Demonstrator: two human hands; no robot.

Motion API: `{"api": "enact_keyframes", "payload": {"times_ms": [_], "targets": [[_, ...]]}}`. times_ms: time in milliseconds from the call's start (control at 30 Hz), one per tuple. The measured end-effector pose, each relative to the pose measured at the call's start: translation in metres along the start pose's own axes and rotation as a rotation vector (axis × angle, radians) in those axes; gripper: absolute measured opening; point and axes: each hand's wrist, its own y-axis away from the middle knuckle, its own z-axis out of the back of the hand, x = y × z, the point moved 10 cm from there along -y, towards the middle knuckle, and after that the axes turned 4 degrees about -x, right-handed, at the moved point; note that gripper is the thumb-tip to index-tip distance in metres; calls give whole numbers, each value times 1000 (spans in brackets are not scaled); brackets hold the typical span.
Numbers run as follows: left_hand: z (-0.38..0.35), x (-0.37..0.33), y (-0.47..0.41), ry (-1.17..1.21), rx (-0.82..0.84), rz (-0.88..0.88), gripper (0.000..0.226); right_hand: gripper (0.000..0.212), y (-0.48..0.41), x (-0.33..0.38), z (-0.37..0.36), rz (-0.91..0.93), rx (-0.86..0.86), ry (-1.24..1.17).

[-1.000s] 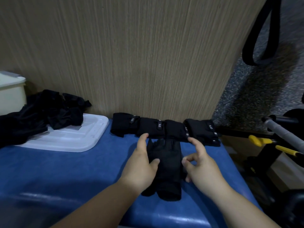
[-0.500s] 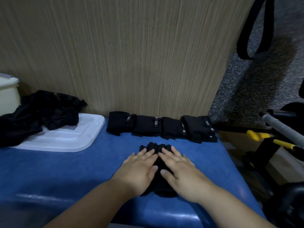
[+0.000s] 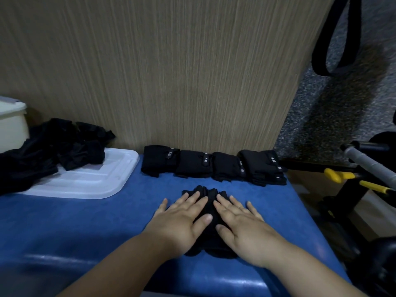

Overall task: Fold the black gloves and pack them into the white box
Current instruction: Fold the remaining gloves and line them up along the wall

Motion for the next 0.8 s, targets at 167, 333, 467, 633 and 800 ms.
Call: {"api": "enact_keyframes", "payload": {"times_ms": [167, 333, 467, 633, 800], "targets": [[27, 4, 0, 178, -159, -48, 48, 60, 4, -21, 37, -147, -324, -100], [7, 6, -3, 15, -13, -66, 52, 47, -3, -36, 35, -314, -315, -78], [-1, -8, -8, 3, -8, -75, 53, 25, -4, -44, 37, -342, -322, -175], [-3, -43, -16, 39, -76, -137, 53, 14, 16, -76, 52, -426, -338, -196], [-15, -86, -28, 43, -81, -250, 49, 26, 44, -117, 65, -531, -379, -166]]}}
